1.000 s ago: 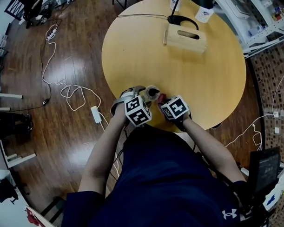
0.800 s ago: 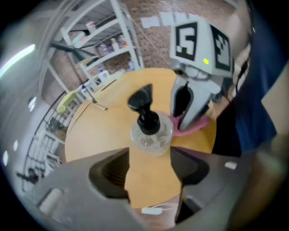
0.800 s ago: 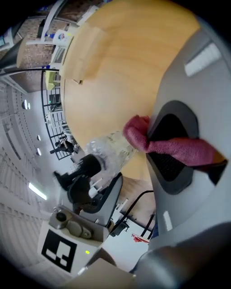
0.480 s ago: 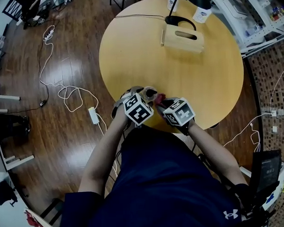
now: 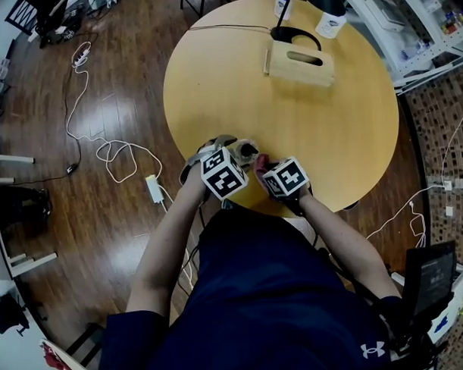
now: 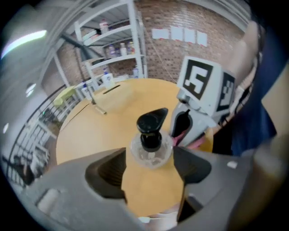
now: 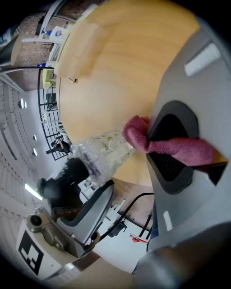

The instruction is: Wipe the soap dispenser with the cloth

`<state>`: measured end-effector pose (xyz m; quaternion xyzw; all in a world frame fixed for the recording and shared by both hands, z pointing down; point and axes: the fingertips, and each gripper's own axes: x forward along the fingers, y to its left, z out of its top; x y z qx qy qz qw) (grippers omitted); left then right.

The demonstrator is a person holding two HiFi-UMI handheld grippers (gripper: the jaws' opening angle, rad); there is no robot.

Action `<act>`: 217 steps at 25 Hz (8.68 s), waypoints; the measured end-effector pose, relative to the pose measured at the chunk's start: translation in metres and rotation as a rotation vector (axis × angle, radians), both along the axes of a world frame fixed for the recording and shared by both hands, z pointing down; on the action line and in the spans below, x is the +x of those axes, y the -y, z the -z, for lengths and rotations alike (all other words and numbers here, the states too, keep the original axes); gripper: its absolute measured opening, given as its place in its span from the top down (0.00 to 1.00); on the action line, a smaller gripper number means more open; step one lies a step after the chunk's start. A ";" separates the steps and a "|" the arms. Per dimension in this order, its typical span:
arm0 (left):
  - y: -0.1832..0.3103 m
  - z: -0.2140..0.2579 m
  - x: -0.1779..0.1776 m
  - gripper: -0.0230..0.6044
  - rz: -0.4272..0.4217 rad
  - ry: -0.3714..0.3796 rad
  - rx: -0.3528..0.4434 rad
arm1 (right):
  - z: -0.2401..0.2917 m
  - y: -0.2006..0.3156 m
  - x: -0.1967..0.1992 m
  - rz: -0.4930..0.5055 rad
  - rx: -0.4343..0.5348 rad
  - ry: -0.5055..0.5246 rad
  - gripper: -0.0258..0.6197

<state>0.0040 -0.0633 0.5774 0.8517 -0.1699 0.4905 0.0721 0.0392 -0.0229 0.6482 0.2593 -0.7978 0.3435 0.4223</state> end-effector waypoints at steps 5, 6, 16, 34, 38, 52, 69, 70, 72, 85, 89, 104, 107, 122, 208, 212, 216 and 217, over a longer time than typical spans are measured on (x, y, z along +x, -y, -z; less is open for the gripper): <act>-0.002 -0.002 0.004 0.45 0.153 -0.032 0.021 | 0.059 -0.002 -0.009 0.031 0.096 0.091 0.82; -0.001 -0.004 0.003 0.48 0.117 -0.009 0.043 | 0.063 -0.002 -0.010 0.038 0.104 0.099 0.82; 0.003 -0.009 -0.001 0.41 -0.204 0.086 0.071 | -0.022 -0.003 -0.009 0.045 -0.036 -0.020 0.83; 0.010 -0.016 0.004 0.44 -0.096 0.051 0.005 | -0.014 0.007 0.001 0.004 -0.031 -0.021 0.82; 0.010 -0.004 0.001 0.43 0.183 0.047 0.034 | -0.009 0.001 0.002 -0.004 -0.023 0.002 0.82; 0.015 -0.011 0.013 0.50 -0.206 0.080 0.073 | 0.022 0.011 -0.001 0.036 0.067 0.001 0.82; 0.019 -0.018 0.015 0.47 0.014 0.065 0.059 | 0.063 0.027 0.014 0.059 0.259 -0.072 0.82; 0.019 -0.019 0.012 0.48 -0.054 0.090 0.075 | 0.055 0.027 0.013 0.069 0.249 -0.091 0.82; 0.016 -0.020 0.010 0.50 -0.191 0.140 0.090 | 0.032 0.024 0.011 0.077 0.202 -0.125 0.82; 0.017 -0.005 0.019 0.44 0.213 -0.109 0.042 | 0.055 0.019 0.010 0.063 0.220 -0.073 0.82; 0.026 -0.015 0.024 0.45 0.096 -0.033 0.119 | 0.053 0.022 0.009 0.098 0.235 -0.085 0.82; 0.032 0.002 0.025 0.44 0.201 -0.109 0.065 | 0.048 0.029 0.010 -0.019 0.189 -0.033 0.82; 0.036 -0.008 0.022 0.47 0.219 -0.098 0.059 | 0.068 0.028 0.007 0.031 0.252 -0.048 0.82; 0.022 -0.007 0.023 0.42 0.131 -0.138 0.001 | 0.005 0.015 0.008 0.048 0.102 -0.083 0.83; -0.018 0.047 -0.012 0.96 0.560 -0.502 0.038 | 0.105 0.017 0.094 -0.468 0.243 0.246 0.82; -0.011 0.042 -0.010 0.96 0.558 -0.451 0.108 | 0.095 0.010 0.096 -0.486 0.225 0.244 0.82; -0.001 0.019 0.009 0.40 0.455 -0.362 0.109 | 0.092 0.004 0.092 -0.473 0.216 0.245 0.82; 0.002 0.010 0.012 0.40 0.438 -0.333 0.112 | 0.091 0.002 0.092 -0.470 0.213 0.242 0.82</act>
